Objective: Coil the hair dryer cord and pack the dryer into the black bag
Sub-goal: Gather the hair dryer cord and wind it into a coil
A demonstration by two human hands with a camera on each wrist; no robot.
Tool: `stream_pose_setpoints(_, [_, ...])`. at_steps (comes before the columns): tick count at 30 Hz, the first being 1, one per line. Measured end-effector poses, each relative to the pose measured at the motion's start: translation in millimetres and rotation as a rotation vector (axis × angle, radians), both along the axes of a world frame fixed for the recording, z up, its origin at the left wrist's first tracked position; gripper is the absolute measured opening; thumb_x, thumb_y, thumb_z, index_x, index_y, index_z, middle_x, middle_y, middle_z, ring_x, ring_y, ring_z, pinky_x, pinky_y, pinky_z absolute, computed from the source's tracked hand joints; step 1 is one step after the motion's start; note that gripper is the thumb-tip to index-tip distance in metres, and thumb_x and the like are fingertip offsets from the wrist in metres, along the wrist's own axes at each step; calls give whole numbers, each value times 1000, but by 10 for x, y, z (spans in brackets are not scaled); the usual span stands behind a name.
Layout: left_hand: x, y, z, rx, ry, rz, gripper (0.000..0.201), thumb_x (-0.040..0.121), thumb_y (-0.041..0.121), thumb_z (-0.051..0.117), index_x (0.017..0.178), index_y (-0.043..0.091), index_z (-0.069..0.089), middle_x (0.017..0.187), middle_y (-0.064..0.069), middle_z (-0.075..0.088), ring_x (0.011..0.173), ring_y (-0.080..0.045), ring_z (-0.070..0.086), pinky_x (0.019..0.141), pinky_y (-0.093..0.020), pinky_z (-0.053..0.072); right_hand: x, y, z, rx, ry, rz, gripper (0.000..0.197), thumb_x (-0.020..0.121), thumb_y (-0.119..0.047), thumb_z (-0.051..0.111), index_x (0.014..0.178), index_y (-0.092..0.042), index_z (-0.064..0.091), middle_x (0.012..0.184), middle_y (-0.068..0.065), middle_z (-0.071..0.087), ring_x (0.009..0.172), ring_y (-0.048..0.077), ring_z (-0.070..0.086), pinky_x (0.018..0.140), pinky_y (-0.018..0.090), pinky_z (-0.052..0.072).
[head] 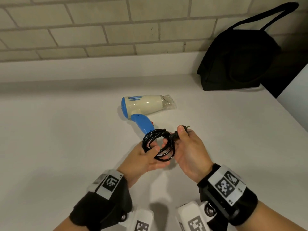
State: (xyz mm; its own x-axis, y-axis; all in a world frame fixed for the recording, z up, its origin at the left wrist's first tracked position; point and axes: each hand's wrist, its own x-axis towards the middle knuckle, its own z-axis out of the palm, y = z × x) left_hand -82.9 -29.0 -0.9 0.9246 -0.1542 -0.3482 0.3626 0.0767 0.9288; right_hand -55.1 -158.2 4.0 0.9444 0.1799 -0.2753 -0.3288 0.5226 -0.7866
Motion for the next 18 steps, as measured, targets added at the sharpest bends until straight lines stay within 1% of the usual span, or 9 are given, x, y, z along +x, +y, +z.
stream_pose_setpoints(3, [21,166,29,415,-30,-122,10,90,24,50,100,23,49,106,-3,62,87,-10,64,78,-24,54,0,4,-32,-251,-181,27,8,94,-16,39,86,-18,39,89,11,63,69,18,60,80,43,51])
stream_pose_setpoints(5, [25,218,47,553,-102,-71,28,83,33,59,105,27,44,107,4,60,93,-7,60,84,-25,51,6,2,-27,-463,-361,61,11,93,-19,42,86,-25,38,100,22,62,80,25,60,87,45,49])
stream_pose_setpoints(6, [22,212,65,551,-149,-17,33,80,36,61,107,27,44,106,7,59,91,-2,59,79,-16,50,12,3,-21,-528,-431,81,11,92,-21,44,86,-28,37,104,25,60,85,28,60,87,44,49])
stream_pose_setpoints(8, [40,151,144,487,-238,37,25,81,39,56,103,28,49,92,14,63,79,2,59,65,-5,46,23,15,-7,-577,-503,115,13,92,-22,44,87,-30,36,100,19,61,88,26,59,86,36,48])
stream_pose_setpoints(11, [118,42,189,468,-331,75,21,90,38,41,92,22,55,50,18,58,50,5,50,52,-9,40,11,66,-5,-547,-524,129,17,92,-15,42,88,-30,35,87,-2,52,82,13,56,87,37,50])
stream_pose_setpoints(13, [178,1,166,450,-358,182,25,93,34,39,88,21,60,52,14,55,48,1,46,53,-14,37,-11,92,-4,-493,-500,138,18,92,-15,43,93,-31,35,98,-1,56,90,7,60,92,30,49])
stream_pose_setpoints(15, [203,-31,144,377,-352,272,26,93,31,39,82,27,62,60,3,54,53,-5,46,54,-18,39,-33,82,-21,-534,-524,172,27,90,-15,48,104,-34,35,111,0,56,99,1,57,91,17,45])
stream_pose_setpoints(17, [208,-58,138,316,-328,315,28,94,29,38,79,30,62,47,9,46,44,-2,40,46,-12,36,-38,46,-59,-756,-574,227,38,89,-16,51,121,-27,34,119,0,49,103,-2,49,90,5,37])
stream_pose_setpoints(18, [211,-63,135,291,-315,319,28,94,29,38,79,30,62,39,12,41,39,-1,37,43,-10,34,-43,30,-62,-886,-588,262,42,89,-19,49,127,-22,32,116,0,49,96,-2,48,84,1,36])
